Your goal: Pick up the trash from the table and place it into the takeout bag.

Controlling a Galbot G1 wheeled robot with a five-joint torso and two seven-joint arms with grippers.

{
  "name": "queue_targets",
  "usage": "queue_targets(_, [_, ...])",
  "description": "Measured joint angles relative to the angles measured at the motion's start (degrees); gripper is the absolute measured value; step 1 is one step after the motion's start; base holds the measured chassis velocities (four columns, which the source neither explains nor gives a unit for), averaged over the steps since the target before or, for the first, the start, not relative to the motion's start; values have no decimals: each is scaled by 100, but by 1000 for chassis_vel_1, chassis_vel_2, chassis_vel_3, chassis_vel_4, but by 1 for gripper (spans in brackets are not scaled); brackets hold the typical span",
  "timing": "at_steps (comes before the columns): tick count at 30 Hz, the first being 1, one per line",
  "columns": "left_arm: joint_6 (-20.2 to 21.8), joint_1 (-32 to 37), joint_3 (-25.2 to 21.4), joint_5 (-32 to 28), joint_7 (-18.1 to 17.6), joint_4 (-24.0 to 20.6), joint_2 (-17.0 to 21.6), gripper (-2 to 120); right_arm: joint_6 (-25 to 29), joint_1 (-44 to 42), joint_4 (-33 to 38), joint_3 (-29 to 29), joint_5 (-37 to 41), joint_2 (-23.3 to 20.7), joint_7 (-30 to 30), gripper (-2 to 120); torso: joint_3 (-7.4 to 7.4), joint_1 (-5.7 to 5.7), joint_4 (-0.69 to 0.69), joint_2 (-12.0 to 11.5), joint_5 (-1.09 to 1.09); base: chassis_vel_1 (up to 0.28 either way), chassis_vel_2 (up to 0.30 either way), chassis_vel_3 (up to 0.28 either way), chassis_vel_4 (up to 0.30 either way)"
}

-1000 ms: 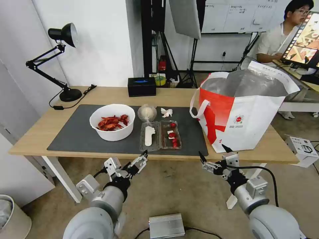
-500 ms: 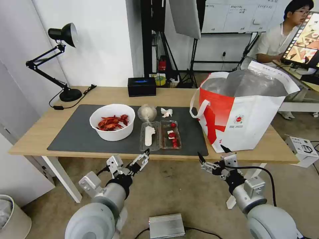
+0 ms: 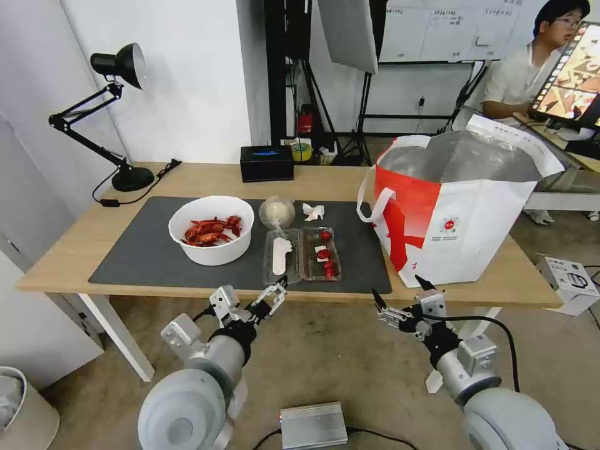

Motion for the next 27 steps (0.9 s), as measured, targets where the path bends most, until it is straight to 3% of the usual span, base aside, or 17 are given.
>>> queue_targets(27, [-269, -812, 563, -6, 34, 767, -89, 100, 56, -53, -69, 18, -147, 241, 0, 100, 0, 0, 0, 0, 0, 0, 0, 0, 0])
